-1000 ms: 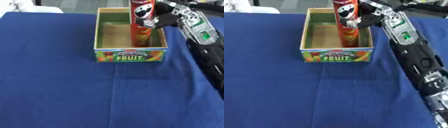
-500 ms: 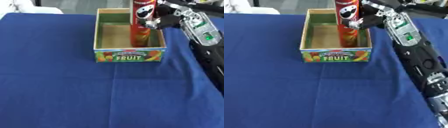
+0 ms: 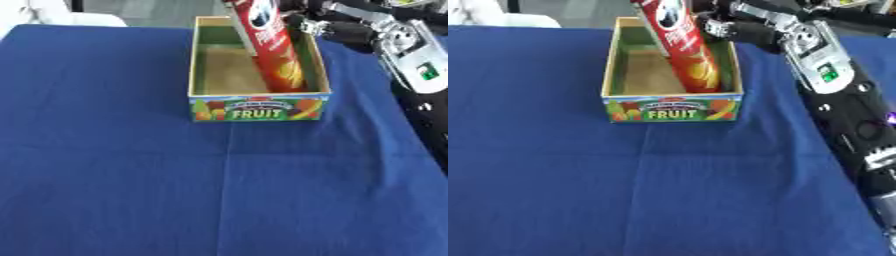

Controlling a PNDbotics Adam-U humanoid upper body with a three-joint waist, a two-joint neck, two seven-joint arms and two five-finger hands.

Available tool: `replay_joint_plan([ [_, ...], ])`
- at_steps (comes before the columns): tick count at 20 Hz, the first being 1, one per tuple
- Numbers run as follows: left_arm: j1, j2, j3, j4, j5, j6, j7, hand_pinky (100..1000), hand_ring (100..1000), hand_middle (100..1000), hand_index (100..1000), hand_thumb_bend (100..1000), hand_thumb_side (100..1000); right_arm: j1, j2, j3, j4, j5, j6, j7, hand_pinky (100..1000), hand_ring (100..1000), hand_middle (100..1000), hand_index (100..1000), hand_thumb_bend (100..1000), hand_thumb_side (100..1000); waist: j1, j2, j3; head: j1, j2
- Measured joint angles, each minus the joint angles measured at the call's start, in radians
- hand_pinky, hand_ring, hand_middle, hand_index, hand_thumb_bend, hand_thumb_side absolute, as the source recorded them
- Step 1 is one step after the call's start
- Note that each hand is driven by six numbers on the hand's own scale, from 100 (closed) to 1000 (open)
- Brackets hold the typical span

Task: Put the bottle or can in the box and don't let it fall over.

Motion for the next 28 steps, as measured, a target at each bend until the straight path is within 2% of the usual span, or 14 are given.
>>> replay_joint_plan([
  [5, 0.001, 0.000, 0.001, 0.000, -0.002, 0.002, 0.002, 883, 675, 884, 754, 100, 672, 0.011, -0.008, -0.006, -0.024, -0.040, 0.006, -0.002, 1000, 1000, 1000, 1000, 100, 648, 0.004, -0.012, -0.006, 0.005, 0.001],
  [7, 0.002, 0.000, 0.002, 0.000, -0.002, 0.003, 0.003, 883, 676, 884, 754, 100, 672, 0.018, -0.012, -0.011, -0.042, -0.062, 0.017, -0.016, 1000, 1000, 1000, 1000, 100, 600, 0.006, -0.018, -0.008, 0.009, 0.003],
  [10, 0.010, 0.000, 0.002, 0.000, -0.002, 0.006, 0.006, 882, 675, 883, 754, 100, 672, 0.037, -0.021, -0.026, -0.094, -0.115, 0.053, -0.083, 1000, 1000, 1000, 1000, 100, 576, 0.008, -0.031, -0.017, 0.020, 0.014],
  [13, 0.019, 0.000, 0.002, 0.000, -0.003, 0.009, 0.009, 883, 674, 883, 754, 100, 672, 0.075, -0.044, -0.042, -0.182, -0.195, 0.103, -0.182, 1000, 955, 1000, 995, 100, 570, 0.011, -0.043, -0.030, 0.032, 0.029],
  [17, 0.036, 0.001, 0.003, 0.000, -0.006, 0.015, 0.014, 882, 673, 883, 754, 100, 672, 0.161, -0.080, -0.063, -0.340, -0.334, 0.156, -0.275, 1000, 938, 1000, 982, 100, 566, 0.012, -0.066, -0.062, 0.056, 0.056],
  [20, 0.044, 0.001, 0.007, 0.000, -0.007, 0.018, 0.016, 880, 695, 882, 754, 100, 672, 0.240, -0.111, -0.094, -0.466, -0.437, 0.172, -0.342, 1000, 905, 1000, 946, 100, 561, 0.013, -0.086, -0.084, 0.072, 0.071],
  [22, 0.047, 0.001, 0.008, 0.000, -0.007, 0.022, 0.018, 879, 695, 882, 754, 100, 672, 0.301, -0.128, -0.121, -0.543, -0.493, 0.170, -0.402, 1000, 892, 1000, 934, 100, 469, 0.013, -0.095, -0.101, 0.085, 0.079],
  [24, 0.048, 0.001, 0.009, 0.000, -0.007, 0.025, 0.019, 879, 695, 883, 754, 100, 672, 0.362, -0.141, -0.145, -0.618, -0.539, 0.161, -0.463, 1000, 896, 1000, 935, 100, 437, 0.014, -0.100, -0.116, 0.097, 0.080],
  [28, 0.046, 0.000, 0.011, 0.000, -0.006, 0.030, 0.019, 878, 696, 885, 755, 100, 672, 0.485, -0.150, -0.181, -0.742, -0.586, 0.121, -0.546, 1000, 930, 1000, 981, 100, 460, 0.014, -0.106, -0.148, 0.128, 0.086],
])
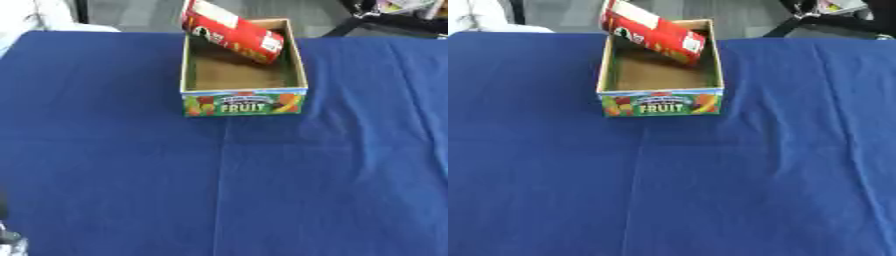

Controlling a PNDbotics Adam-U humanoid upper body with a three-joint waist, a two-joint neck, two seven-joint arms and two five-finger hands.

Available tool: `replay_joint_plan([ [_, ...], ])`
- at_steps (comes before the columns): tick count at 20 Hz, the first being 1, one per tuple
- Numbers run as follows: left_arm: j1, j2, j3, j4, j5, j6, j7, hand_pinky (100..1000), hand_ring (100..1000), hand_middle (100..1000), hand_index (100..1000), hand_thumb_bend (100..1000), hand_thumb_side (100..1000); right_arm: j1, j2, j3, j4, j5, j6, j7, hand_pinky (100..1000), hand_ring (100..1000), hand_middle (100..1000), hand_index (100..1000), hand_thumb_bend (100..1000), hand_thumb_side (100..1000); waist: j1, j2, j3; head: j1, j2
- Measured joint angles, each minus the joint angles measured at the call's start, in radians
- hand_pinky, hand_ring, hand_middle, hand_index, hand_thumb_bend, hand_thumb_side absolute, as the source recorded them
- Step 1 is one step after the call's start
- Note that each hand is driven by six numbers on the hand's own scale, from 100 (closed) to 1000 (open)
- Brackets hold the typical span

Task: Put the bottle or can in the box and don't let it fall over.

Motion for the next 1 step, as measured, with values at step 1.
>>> replay_joint_plan([
  [1, -0.001, 0.000, 0.001, 0.000, 0.001, 0.002, -0.001, 877, 697, 887, 756, 100, 672, 0.026, 0.000, -0.006, -0.016, -0.003, -0.014, -0.009, 1000, 935, 1000, 983, 100, 466, 0.002, -0.001, -0.004, 0.008, 0.001],
])
